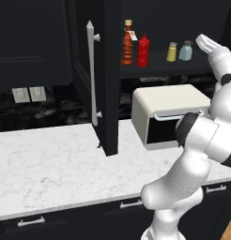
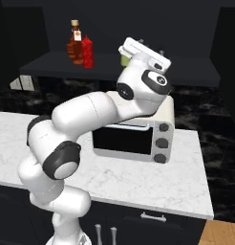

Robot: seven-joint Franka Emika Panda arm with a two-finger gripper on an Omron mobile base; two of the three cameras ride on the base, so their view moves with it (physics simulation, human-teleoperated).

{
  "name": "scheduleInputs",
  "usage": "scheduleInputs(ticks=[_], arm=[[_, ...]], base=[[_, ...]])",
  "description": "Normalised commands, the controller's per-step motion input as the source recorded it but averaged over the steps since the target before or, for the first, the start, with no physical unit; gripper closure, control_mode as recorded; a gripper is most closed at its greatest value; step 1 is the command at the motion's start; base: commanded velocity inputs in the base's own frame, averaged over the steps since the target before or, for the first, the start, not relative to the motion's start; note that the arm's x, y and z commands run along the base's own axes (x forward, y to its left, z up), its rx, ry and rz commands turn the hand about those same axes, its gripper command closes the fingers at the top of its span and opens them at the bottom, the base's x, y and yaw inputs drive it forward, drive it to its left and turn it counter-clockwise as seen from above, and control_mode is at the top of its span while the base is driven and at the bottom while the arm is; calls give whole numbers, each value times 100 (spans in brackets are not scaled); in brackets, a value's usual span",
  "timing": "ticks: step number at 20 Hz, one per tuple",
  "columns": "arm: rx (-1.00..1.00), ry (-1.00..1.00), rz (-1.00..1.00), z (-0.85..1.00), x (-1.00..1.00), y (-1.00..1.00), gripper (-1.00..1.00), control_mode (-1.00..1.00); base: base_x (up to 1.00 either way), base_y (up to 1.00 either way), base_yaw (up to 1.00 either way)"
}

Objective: Put the shaker and condiment bottle from the counter next to their counterparts in the cabinet.

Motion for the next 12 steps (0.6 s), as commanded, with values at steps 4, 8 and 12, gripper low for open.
scheduleInputs(ticks=[4, 8, 12], arm=[[-4, -2, 16, -29, -100, 17, -100, -100], [-10, 0, 19, -28, -100, 56, -100, -100], [-13, -7, 13, -28, -100, 65, -100, -100]], base=[[0, 0, 0], [0, 0, 0], [0, 0, 0]])
